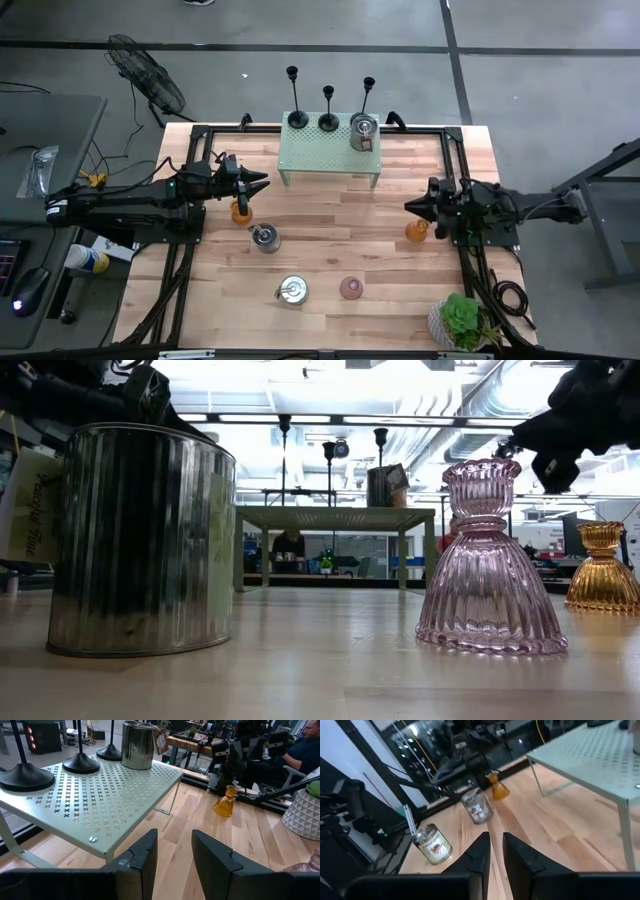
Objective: Pick & Place candle stick holders
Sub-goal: Put the top scented candle on the shelf
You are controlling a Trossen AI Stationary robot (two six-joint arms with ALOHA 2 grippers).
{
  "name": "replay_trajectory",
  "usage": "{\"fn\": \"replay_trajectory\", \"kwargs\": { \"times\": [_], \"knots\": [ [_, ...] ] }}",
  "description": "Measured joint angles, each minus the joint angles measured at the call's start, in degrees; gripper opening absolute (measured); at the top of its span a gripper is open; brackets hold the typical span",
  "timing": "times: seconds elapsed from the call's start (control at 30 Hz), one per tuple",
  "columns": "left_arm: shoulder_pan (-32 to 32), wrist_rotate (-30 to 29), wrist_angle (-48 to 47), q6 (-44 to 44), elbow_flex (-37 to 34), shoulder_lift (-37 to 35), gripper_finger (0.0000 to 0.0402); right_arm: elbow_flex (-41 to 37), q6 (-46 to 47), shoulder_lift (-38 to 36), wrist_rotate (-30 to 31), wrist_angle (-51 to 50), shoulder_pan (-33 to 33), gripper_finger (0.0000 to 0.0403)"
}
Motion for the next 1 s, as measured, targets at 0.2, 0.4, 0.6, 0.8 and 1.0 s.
{"fn": "replay_trajectory", "kwargs": {
  "times": [0.2,0.4,0.6,0.8,1.0],
  "knots": [
    [-0.01,0.00,0.02,0.02,0.00,0.01,0.0118,-3.12,-2.95,-2.71,-2.75,4.26,0.00,0.0044],
    [-0.02,0.00,-0.01,0.02,0.00,0.01,0.0118,-6.04,-4.32,-6.47,-4.92,5.52,0.00,0.0044],
    [-0.02,0.00,0.02,0.02,0.00,-0.01,0.0118,-8.18,-4.41,-6.43,-6.73,8.44,0.00,0.0044],
    [-0.01,0.00,0.01,0.00,0.00,-0.01,0.0118,-9.59,-4.50,-6.30,-6.58,10.64,0.00,0.0044],
    [-0.02,0.00,0.02,0.01,-0.02,-0.01,0.0118,-9.61,-4.47,-5.97,-6.63,10.50,0.00,0.0044]
  ]
}}
